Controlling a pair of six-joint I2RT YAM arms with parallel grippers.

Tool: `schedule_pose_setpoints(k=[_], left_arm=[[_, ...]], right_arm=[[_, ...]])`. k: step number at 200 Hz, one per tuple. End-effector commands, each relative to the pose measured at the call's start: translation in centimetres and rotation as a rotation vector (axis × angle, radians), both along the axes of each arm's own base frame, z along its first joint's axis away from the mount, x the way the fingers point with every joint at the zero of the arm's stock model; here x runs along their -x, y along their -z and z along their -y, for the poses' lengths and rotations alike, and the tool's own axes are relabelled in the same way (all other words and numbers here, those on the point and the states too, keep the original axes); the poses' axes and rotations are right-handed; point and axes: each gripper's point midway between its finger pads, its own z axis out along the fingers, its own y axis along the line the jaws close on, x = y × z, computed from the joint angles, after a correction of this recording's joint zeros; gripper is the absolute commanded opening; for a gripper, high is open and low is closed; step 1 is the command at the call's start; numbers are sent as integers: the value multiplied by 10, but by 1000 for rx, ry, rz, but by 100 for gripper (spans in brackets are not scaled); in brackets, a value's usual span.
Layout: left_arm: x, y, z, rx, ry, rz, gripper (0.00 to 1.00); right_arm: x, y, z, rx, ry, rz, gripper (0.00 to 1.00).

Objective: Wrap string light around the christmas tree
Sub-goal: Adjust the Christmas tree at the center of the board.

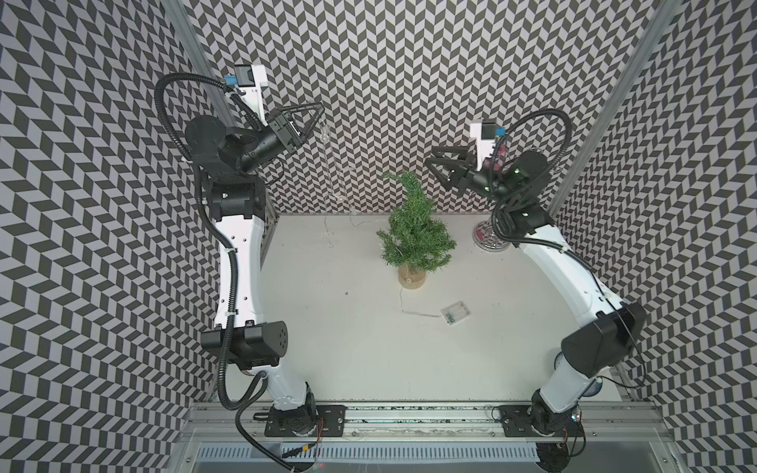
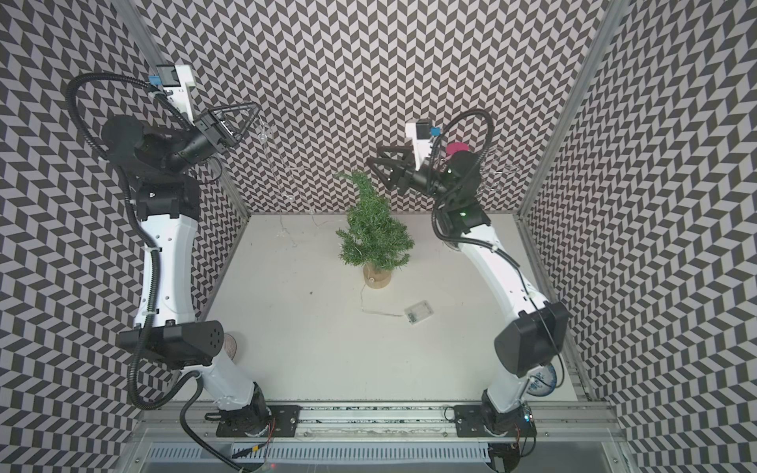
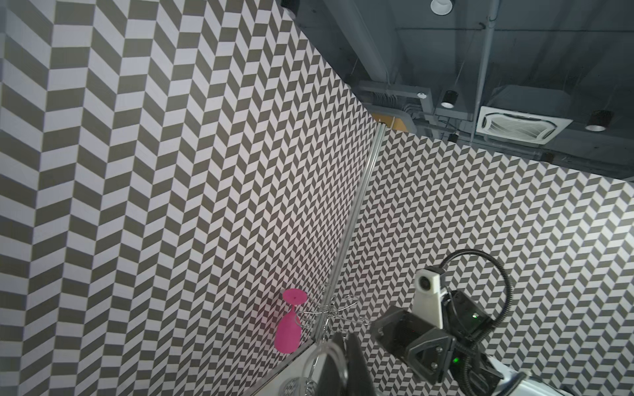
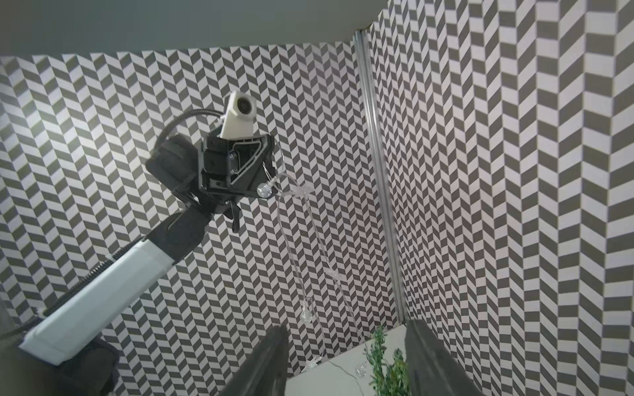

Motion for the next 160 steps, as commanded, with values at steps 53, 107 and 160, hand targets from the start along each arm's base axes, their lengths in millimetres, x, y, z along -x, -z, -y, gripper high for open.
schedule_pose_setpoints(k=[53,107,160], left_arm=[[25,-15,11,18,102,24,0],[31,-17,19,25,131,21,0],[34,-28,36,34,179,52,0]], right_arm=[[7,11,-108,85,-76,239,50],[21,25,-129,145,-76,253,49],[21,18,-111,168,62,275,54]])
